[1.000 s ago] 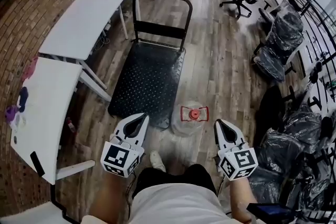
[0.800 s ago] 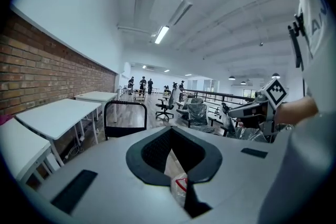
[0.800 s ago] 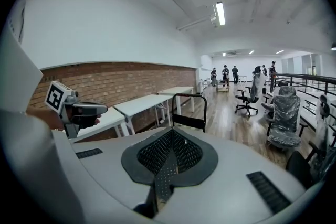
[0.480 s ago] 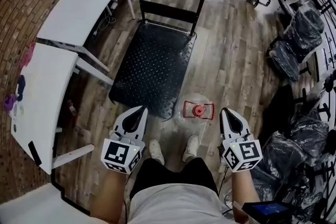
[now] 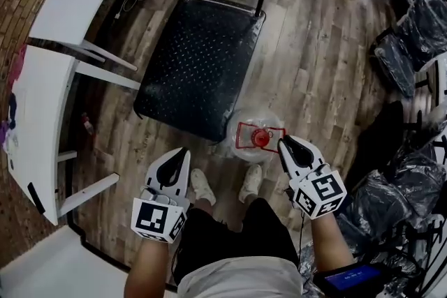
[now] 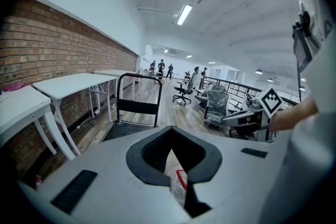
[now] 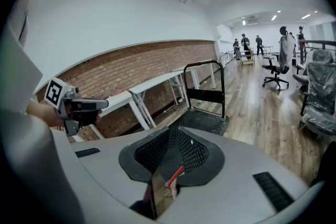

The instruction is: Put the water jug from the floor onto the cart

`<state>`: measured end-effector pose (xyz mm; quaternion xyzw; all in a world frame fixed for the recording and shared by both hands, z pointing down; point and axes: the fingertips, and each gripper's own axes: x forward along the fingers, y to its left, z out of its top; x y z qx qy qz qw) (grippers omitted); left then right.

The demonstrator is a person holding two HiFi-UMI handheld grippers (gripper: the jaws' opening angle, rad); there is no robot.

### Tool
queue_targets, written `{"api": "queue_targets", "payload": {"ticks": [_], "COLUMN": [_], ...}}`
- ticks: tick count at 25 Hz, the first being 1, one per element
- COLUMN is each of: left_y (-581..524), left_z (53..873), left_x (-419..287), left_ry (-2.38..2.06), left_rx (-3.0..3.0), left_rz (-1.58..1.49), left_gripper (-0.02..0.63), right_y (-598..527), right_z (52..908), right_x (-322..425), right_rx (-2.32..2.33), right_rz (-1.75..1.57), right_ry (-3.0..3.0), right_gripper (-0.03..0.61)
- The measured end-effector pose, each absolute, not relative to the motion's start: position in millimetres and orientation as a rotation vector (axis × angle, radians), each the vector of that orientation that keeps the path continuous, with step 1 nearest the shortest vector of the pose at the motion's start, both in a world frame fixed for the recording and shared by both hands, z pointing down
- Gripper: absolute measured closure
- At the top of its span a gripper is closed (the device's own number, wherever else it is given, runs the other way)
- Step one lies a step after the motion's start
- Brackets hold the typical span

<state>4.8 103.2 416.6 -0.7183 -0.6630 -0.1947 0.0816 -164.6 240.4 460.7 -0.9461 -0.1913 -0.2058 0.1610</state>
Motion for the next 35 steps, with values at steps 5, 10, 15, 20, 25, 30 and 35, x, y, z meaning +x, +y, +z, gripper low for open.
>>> {"api": "queue_targets", "payload": {"ticks": [5, 10, 15, 20, 25, 30, 35], "left_y": [110.9, 113.3, 112.3, 111.9, 107.1, 95.6, 89.2], "left_z": [457.2, 506.0, 547.5, 575.8, 606.0, 627.2, 636.5], "left_x": [5.0, 6.3, 12.1, 14.9, 13.6, 8.8, 13.2], "left_ry": [-1.966, -1.949, -1.937, -1.94, -1.973, -2.003, -1.998], "left_rx": [-2.134, -2.11, -2.092, -2.084, -2.038, -2.004, -2.034], "left_rz": [-0.619, -0.656, -0.677, -0.681, -0.746, -0.779, -0.824], "left_gripper": [0.615, 0.615, 0.615, 0.615, 0.615, 0.615, 0.615], "right_y": [247.3, 251.3, 253.4, 250.0, 248.4, 251.7, 244.7], "right_z": [517.5, 571.5, 616.3, 662.8, 706.0, 733.1, 759.2], "right_x": [-156.7, -153.4, -147.9, -149.5, -146.4, -144.5, -149.2], "right_rx": [-2.691, -2.712, -2.691, -2.667, -2.622, -2.593, -2.546], "right_rz": [-0.665, -0.755, -0.792, -0.874, -0.955, -1.021, -1.081], "right_ry": [-0.519, -0.509, -0.542, -0.587, -0.658, -0.709, -0.718], "right_gripper": [0.481, 0.385, 0.32, 0.274, 0.242, 0.239, 0.239]}}
